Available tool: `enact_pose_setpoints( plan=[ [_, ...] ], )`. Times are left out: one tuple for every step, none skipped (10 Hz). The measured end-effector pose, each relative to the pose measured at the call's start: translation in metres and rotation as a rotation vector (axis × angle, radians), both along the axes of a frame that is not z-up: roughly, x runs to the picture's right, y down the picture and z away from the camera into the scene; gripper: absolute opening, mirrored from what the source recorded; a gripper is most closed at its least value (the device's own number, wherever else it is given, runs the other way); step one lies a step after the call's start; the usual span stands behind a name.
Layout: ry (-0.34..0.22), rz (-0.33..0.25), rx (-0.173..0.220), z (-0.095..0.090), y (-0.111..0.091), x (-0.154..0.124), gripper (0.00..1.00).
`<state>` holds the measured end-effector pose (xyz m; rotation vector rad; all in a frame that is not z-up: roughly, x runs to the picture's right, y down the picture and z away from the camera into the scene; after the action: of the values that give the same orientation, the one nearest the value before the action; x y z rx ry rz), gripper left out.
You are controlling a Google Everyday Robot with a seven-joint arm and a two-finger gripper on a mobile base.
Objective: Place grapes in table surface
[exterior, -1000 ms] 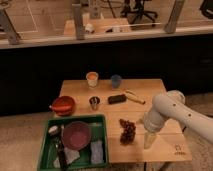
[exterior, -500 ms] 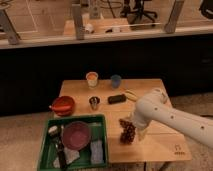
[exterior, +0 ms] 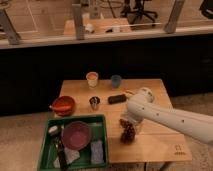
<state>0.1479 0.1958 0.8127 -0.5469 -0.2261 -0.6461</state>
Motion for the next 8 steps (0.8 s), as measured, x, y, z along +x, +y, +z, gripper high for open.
enact_pose_setpoints(
  plan=[
    [0.013, 0.004, -0.020, 0.009, 0.001, 0.009, 0.80],
    [0.017, 0.007, -0.049, 0.015, 0.004, 0.015, 0.80],
    [0.014, 0.005, -0.073, 0.018, 0.007, 0.019, 0.80],
    [-0.007, 0.003, -0.098, 0.019, 0.012, 0.021, 0.80],
    [-0.037, -0.004, -0.112, 0.017, 0.014, 0.024, 0.80],
    [-0.060, -0.010, -0.118, 0.015, 0.017, 0.026, 0.80],
    [-0.091, -0.018, -0.116, 0.012, 0.019, 0.026, 0.80],
    [-0.113, -0.028, -0.110, 0.009, 0.021, 0.025, 0.80]
  ],
)
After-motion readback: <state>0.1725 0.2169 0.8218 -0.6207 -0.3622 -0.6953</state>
